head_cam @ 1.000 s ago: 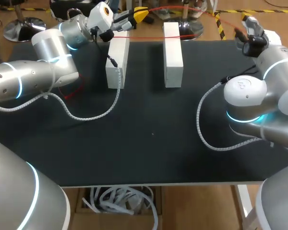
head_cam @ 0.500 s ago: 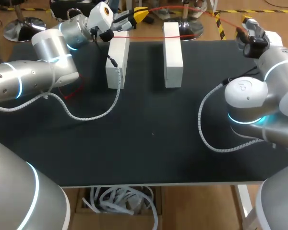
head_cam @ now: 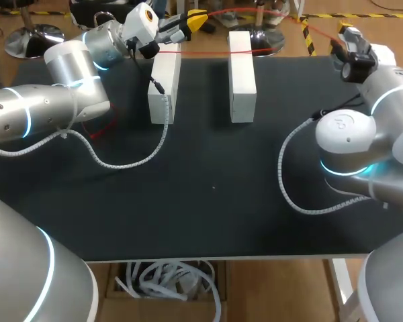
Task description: Grab the tape and strap the tape.
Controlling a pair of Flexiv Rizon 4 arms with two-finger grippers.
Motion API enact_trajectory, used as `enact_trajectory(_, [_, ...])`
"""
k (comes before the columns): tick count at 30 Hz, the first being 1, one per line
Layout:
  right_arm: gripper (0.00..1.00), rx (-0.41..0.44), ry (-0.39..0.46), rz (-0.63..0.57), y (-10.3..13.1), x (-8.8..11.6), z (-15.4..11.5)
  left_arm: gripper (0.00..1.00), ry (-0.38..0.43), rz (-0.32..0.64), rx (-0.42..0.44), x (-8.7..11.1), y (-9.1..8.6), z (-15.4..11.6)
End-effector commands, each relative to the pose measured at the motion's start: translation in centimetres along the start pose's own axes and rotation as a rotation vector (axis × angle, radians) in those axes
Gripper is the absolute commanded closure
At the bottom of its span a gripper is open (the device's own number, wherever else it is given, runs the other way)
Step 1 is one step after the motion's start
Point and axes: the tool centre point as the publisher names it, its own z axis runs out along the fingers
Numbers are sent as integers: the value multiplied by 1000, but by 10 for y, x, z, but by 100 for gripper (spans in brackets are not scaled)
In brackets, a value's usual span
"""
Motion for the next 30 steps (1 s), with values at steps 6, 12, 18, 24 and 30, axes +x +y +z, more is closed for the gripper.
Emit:
enact_trajectory(6, [65,10,-2,-15,1,2,4,100,-3,0,-1,1,-1,1])
enact_trajectory(12, [75,12,-3,-23,1,2,5,100,-3,0,-1,1,-1,1])
enact_trajectory(18, [100,12,-6,-31,1,1,6,100,-3,0,-1,1,-1,1])
enact_trajectory(24, [100,28,11,-62,0,1,6,100,-3,0,-1,1,-1,1])
enact_trajectory(30, [100,42,20,-96,0,2,6,100,-3,0,-1,1,-1,1])
